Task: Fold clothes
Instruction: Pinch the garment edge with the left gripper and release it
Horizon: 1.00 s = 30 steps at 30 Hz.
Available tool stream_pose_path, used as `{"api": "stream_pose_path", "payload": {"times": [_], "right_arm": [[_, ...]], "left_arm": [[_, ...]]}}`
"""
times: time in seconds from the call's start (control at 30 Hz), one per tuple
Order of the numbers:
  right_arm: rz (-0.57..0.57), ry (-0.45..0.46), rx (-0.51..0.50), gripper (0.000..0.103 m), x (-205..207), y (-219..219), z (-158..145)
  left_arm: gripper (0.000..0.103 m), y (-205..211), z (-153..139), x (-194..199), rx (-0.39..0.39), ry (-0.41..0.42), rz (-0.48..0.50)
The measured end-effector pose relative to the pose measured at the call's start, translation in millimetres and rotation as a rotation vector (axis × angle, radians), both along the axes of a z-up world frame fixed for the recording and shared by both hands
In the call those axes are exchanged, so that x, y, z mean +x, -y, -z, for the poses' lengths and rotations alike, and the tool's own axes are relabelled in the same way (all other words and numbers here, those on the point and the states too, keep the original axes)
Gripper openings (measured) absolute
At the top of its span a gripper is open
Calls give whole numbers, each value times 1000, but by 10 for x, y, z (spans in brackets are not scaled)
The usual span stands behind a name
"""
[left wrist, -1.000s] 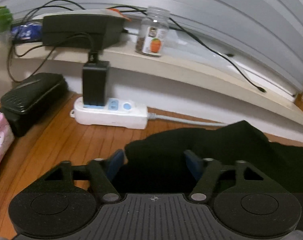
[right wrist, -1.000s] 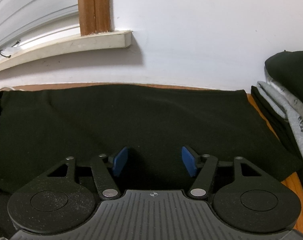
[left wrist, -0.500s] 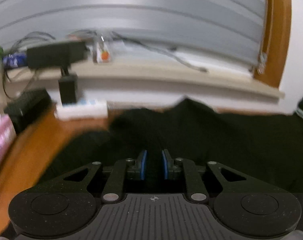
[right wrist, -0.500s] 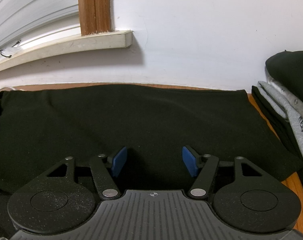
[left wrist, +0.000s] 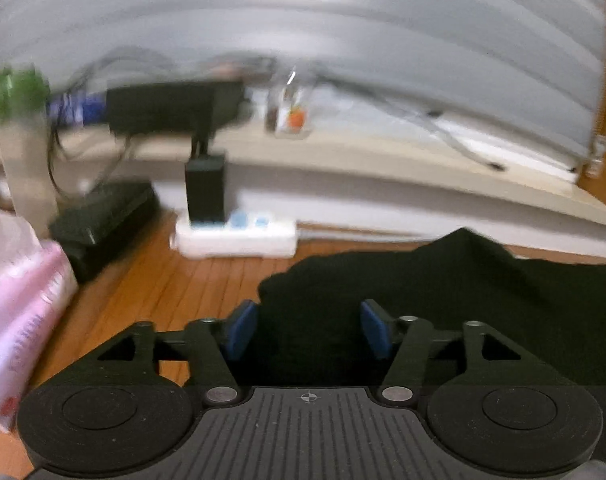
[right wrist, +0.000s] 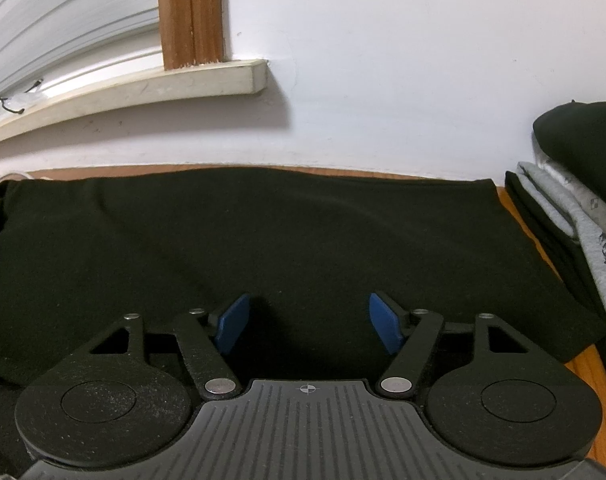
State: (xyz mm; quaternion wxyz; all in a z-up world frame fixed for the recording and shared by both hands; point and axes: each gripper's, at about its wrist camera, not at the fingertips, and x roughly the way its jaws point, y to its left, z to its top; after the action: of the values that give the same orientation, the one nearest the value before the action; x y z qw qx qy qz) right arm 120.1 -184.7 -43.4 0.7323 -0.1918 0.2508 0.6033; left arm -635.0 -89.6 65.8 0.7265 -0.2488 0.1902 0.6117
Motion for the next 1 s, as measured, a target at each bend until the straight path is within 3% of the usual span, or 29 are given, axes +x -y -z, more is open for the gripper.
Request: {"api": "stream_pose_path", "payload": {"times": [0.07, 0.17, 0.27, 0.4, 0.5, 0.67, 0.8, 1.0], "right_arm": [[0, 0, 0, 67, 0, -1, 0], [-1, 1, 0, 67, 5, -1, 0], [-2, -2, 0, 68, 6, 1, 0], [-1, -1, -1, 68, 1, 1, 1], [-2, -2, -1, 68, -2, 2, -1], [-4, -2, -2, 69, -5, -4, -3], [-3, -1, -2, 69, -11, -8, -4], [-6, -3, -2, 70, -12, -7, -4]], "left_arm": [[38, -153, 91, -4, -40, -14, 8], [28, -133, 110, 92, -30, -27, 53], [21, 92, -17, 265, 58, -98, 85], [21, 595, -161, 543, 158, -160, 172], [21, 882, -57, 694, 143, -163, 234], [26, 907, 160, 720, 102, -181, 222], [40, 892, 122, 661, 119, -141, 209], [44, 823, 30, 596, 140, -119, 191]]}}
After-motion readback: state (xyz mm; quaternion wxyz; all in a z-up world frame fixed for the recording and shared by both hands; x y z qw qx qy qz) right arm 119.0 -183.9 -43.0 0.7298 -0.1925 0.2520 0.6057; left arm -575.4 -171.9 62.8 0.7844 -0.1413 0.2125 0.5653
